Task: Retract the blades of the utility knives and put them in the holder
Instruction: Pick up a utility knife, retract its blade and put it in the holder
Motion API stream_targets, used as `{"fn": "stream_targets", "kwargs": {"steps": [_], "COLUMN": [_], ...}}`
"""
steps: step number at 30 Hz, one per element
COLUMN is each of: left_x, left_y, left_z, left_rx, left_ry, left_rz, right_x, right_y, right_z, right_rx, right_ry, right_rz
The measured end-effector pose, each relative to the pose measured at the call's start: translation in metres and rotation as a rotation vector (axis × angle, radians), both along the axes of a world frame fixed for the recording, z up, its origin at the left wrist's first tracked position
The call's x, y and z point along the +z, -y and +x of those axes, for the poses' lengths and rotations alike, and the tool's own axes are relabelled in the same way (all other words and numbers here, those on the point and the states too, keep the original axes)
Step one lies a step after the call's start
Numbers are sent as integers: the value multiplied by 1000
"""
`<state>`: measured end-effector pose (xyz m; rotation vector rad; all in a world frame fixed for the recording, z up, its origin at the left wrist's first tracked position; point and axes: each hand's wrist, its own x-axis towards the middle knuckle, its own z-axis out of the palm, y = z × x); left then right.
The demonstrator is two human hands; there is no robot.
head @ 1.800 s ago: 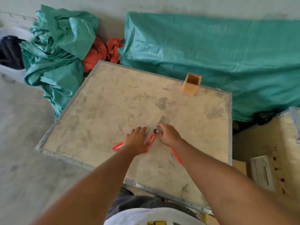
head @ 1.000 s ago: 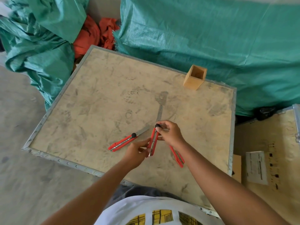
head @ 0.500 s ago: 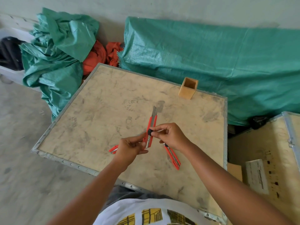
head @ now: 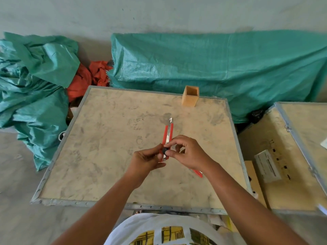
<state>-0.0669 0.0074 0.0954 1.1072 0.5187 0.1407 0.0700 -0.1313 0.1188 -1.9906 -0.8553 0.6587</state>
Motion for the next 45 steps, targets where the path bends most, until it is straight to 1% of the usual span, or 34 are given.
{"fn": "stream_targets", "kwargs": {"steps": [3, 7, 12, 18, 21, 24, 26, 28, 30, 32, 34, 38, 45], "left_x": [1, 3, 10, 12, 13, 12, 10, 9, 10, 13, 19, 27, 13], "left_y": [-10, -20, -30, -32, -27, -23, -18, -13, -10, -11, -14, -26, -52], "left_z": [-3, -5, -8, 5, 17, 31, 42, 57, 78, 104, 136, 205, 336], "left_rx": [-70, -113, -177, -164, -171, -162, -151, -148, -159, -179, -200, -231, -221], "left_ry": [18, 44, 73, 87, 86, 72, 54, 36, 21, 14, 5, -6, -129], "left_rz": [14, 49, 91, 112, 129, 152, 153, 173, 229, 307, 381, 544, 616], "right_x": [4, 7, 10, 12, 14, 10, 7, 6, 6, 8, 11, 18, -17], "right_y": [-3, -4, -11, -8, -6, -4, 0, 4, 6, 6, 3, -4, -36], "right_z": [-16, -25, -36, -27, -17, -6, 4, 22, 48, 79, 112, 183, 299], "right_rx": [-89, -93, -207, -202, -267, -297, -311, -336, -363, -380, -390, -392, -493], "right_ry": [34, 26, 19, -13, -21, -5, -61, -116, -116, -95, -63, -1, 165], "right_rz": [6, 35, 57, 120, 153, 139, 162, 201, 207, 169, 136, 192, 161]}}
